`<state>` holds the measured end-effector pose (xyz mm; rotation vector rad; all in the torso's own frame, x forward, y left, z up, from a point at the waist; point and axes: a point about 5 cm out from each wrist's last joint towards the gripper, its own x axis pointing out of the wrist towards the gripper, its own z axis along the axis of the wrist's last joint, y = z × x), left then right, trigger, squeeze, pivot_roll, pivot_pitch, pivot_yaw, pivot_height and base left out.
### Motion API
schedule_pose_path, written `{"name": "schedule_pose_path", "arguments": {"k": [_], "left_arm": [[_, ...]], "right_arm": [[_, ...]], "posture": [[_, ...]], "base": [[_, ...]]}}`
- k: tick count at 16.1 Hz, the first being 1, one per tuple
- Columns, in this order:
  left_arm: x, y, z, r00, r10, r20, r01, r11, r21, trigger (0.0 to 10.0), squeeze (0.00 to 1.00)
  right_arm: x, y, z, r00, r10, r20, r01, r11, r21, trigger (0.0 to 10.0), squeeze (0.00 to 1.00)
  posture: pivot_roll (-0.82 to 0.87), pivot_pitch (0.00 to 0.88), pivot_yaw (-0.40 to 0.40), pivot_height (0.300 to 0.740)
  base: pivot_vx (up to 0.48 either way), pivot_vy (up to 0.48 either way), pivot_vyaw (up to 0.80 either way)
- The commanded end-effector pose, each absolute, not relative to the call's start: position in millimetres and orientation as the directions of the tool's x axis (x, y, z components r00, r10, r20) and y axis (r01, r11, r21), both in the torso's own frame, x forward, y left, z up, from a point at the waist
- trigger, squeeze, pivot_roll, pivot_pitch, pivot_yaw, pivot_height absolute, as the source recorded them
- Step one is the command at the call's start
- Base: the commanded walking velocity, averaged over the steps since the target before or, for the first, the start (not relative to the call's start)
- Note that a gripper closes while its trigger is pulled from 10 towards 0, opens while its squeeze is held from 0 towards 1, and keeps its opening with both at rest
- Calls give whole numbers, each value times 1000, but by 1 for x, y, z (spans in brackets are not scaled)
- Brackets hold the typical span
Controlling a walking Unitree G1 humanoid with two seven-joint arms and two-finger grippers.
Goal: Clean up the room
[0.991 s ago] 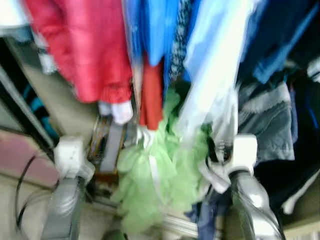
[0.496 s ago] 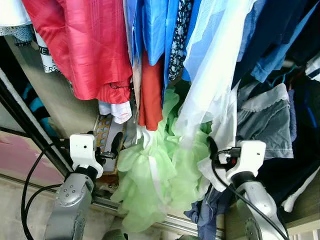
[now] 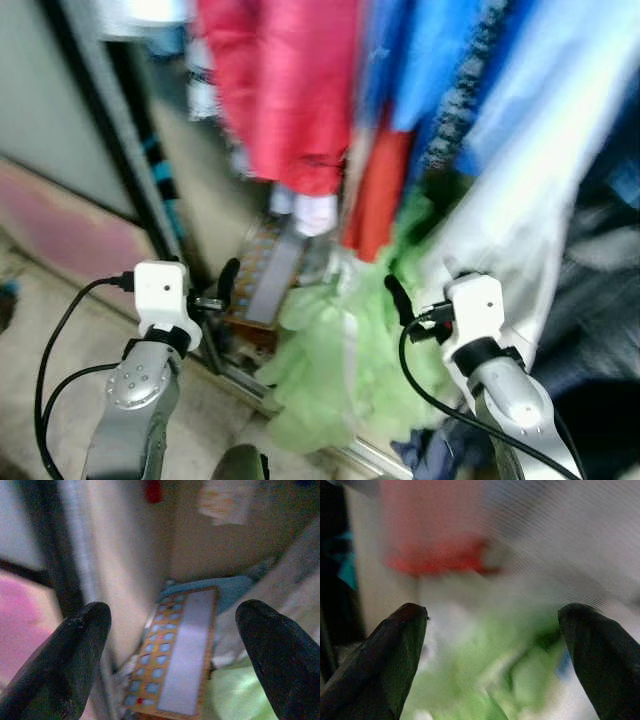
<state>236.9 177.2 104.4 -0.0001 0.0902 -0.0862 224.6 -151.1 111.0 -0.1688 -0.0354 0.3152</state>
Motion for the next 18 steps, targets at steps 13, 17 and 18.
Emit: {"name": "schedule_pose_path", "arguments": {"k": [13,17,18], "left_arm": [[234,180,106,997,17,-79,-16,1000,10,10000,0],[231,178,104,994,10,-107,-9,1000,7,10000,0],[230,178,104,994,12,-113,-11,1000,8,10000,0]], "right_arm": [[222,-136,110,866,500,-14,-497,858,-134,10000,0],[217,-137,102,849,524,-62,-526,850,-16,10000,0],[216,-138,101,853,518,-63,-519,855,3,10000,0]], "posture": [[-10,35,-60,740],[-8,44,-56,740],[-8,44,-56,740]], "base": [[0,0,788],[0,0,789],[0,0,788]]}}
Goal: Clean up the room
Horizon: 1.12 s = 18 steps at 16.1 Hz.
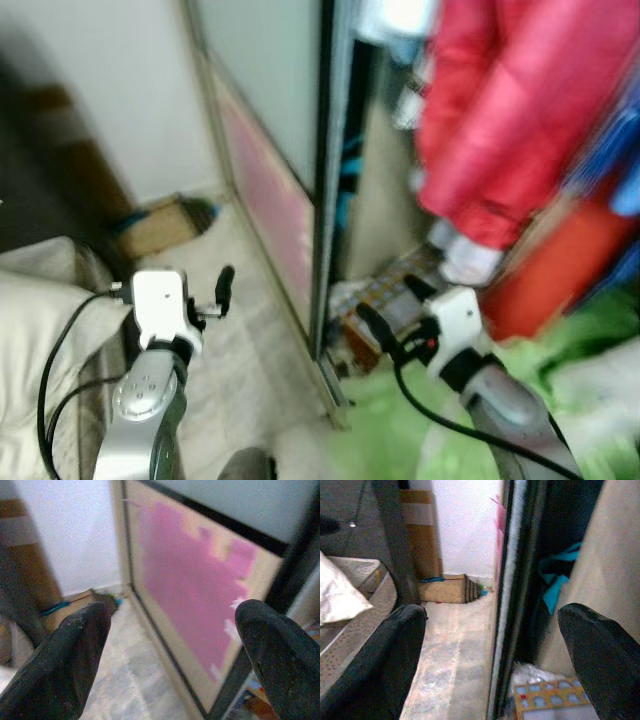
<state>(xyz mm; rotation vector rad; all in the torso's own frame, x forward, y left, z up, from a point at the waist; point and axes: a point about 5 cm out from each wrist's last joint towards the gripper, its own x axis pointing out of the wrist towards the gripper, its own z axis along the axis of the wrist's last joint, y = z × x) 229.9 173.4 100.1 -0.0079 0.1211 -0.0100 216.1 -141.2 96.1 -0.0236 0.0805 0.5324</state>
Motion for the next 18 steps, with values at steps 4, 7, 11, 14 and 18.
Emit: {"name": "schedule_pose_path", "arguments": {"k": [4,7,11,14,18], "left_arm": [[227,179,99,983,29,-179,-35,999,-30,10000,0],[228,176,100,982,0,-190,-18,995,-96,10000,0],[230,178,104,989,19,-146,-23,999,-27,10000,0],[229,171,99,986,-11,-166,4,999,-42,10000,0],[229,164,98,987,-36,-156,27,998,-58,10000,0]], "right_arm": [[225,-147,102,901,430,-53,-426,902,78,10000,0],[229,-150,104,913,404,-45,-403,914,41,10000,0],[232,-150,105,920,389,-37,-386,920,61,10000,0],[236,-157,98,957,287,-43,-277,947,161,10000,0],[243,-164,95,974,221,-50,-207,958,200,10000,0]], "posture": [[-2,51,-56,740],[4,50,-58,740],[3,46,-59,740],[6,33,-68,740],[14,25,-68,740]], "base": [[0,0,788],[0,0,788],[0,0,788],[0,0,788],[0,0,788]]}}
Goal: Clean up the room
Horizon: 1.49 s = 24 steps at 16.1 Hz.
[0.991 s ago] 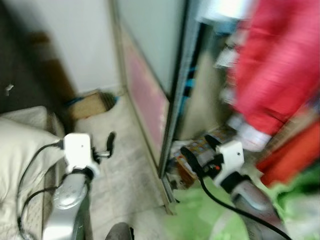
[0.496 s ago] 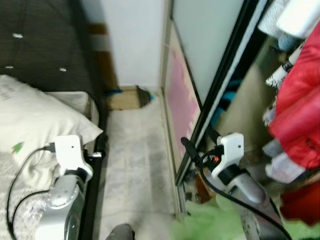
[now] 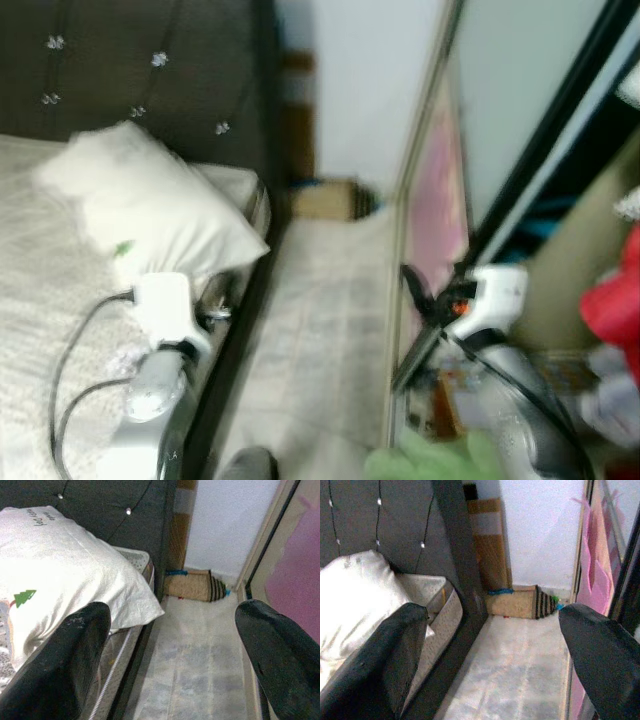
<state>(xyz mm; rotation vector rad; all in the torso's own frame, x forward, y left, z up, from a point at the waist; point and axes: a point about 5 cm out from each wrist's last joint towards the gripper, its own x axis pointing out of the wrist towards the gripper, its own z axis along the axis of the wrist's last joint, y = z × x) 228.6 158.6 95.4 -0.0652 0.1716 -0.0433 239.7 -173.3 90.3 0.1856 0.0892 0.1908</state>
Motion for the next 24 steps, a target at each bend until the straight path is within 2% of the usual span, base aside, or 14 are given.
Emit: {"name": "schedule_pose_path", "arguments": {"k": [1,9,14,20,24], "left_arm": [[232,161,101,990,-43,-138,39,999,-28,10000,0],[233,159,105,992,-72,-103,64,994,-84,10000,0],[235,156,108,995,-74,-70,71,996,-45,10000,0],[235,157,110,995,-76,-59,72,995,-75,10000,0],[236,156,112,995,-94,-40,91,992,-86,10000,0]], "right_arm": [[244,-162,95,972,231,-46,-218,956,197,10000,0],[249,-158,98,964,263,-33,-253,949,191,10000,0],[247,-155,99,955,297,-26,-287,941,180,10000,0],[246,-152,101,948,318,-13,-311,935,173,10000,0],[246,-149,102,940,341,2,-337,927,163,10000,0]], "posture": [[18,24,-69,740],[14,27,-73,740],[11,29,-74,740],[13,40,-73,740],[15,41,-73,740]], "base": [[0,0,781],[0,0,781],[0,0,775],[0,0,82],[0,0,738]]}}
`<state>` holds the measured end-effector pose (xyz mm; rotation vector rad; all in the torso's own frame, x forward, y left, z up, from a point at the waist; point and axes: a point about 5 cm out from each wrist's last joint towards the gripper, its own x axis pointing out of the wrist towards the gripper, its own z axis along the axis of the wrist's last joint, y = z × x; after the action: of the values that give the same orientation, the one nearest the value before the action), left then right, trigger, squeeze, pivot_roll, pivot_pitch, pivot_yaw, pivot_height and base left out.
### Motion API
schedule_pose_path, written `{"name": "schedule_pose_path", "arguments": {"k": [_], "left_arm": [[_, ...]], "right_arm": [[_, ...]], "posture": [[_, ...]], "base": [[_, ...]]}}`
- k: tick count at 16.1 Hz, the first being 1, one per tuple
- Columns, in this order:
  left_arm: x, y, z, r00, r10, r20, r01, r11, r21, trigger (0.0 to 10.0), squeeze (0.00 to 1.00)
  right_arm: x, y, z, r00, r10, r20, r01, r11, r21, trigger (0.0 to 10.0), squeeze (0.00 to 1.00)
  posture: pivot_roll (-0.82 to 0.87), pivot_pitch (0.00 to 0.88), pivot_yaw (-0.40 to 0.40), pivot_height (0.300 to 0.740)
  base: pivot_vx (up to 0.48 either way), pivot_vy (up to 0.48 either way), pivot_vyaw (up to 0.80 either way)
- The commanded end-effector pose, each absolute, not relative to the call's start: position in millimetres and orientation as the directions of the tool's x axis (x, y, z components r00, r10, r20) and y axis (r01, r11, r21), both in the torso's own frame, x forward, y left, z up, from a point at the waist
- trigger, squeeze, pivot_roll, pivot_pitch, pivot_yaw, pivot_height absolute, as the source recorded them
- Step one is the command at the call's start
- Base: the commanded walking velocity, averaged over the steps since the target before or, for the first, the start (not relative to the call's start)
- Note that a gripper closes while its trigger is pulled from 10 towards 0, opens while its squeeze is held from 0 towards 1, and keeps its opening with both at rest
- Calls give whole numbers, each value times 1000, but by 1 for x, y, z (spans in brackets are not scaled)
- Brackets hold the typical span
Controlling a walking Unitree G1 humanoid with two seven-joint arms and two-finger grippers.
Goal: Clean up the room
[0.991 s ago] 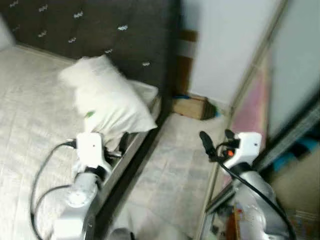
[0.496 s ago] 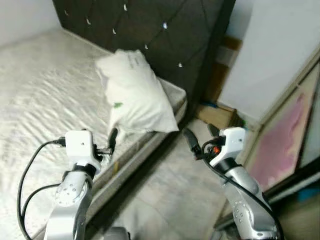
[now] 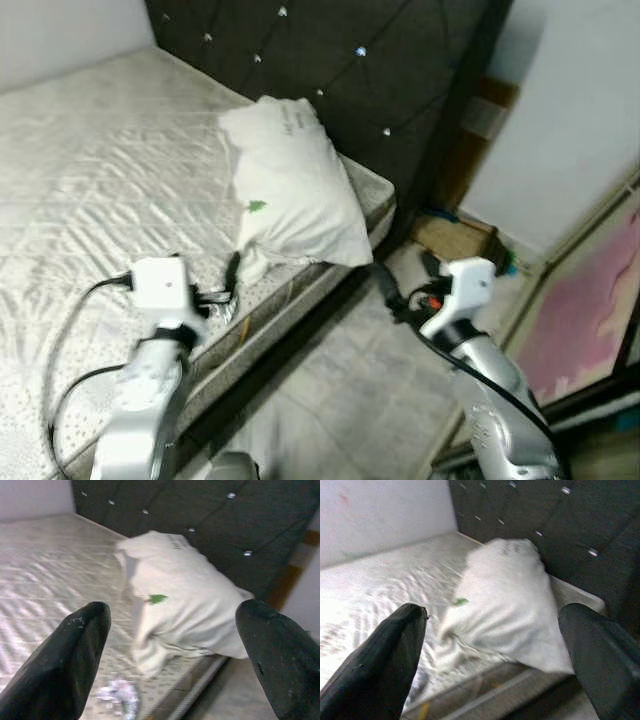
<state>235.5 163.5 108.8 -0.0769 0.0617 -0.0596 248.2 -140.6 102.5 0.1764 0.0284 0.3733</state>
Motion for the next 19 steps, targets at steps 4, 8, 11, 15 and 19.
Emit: {"name": "schedule_pose_path", "arguments": {"k": [4,8,11,15,19], "left_arm": [[235,154,114,993,-113,-25,110,989,-97,10000,0],[235,154,113,993,-118,-25,115,988,-99,10000,0],[236,153,113,992,-120,-22,118,988,-95,10000,0],[236,155,112,996,-83,-27,80,993,-87,10000,0],[238,154,111,996,-80,-39,76,993,-92,10000,0]], "right_arm": [[247,-150,101,944,331,0,-326,929,174,10000,0],[247,-150,101,945,328,1,-323,931,172,10000,0],[248,-150,101,942,334,1,-330,930,162,10000,0],[249,-151,100,943,334,0,-329,929,167,10000,0],[249,-148,101,940,342,7,-339,928,154,10000,0]], "posture": [[17,37,-73,740],[16,33,-74,740],[17,31,-75,740],[18,28,-77,740],[21,19,-74,740]], "base": [[229,0,0],[394,0,0],[396,0,0],[185,0,0],[0,0,800]]}}
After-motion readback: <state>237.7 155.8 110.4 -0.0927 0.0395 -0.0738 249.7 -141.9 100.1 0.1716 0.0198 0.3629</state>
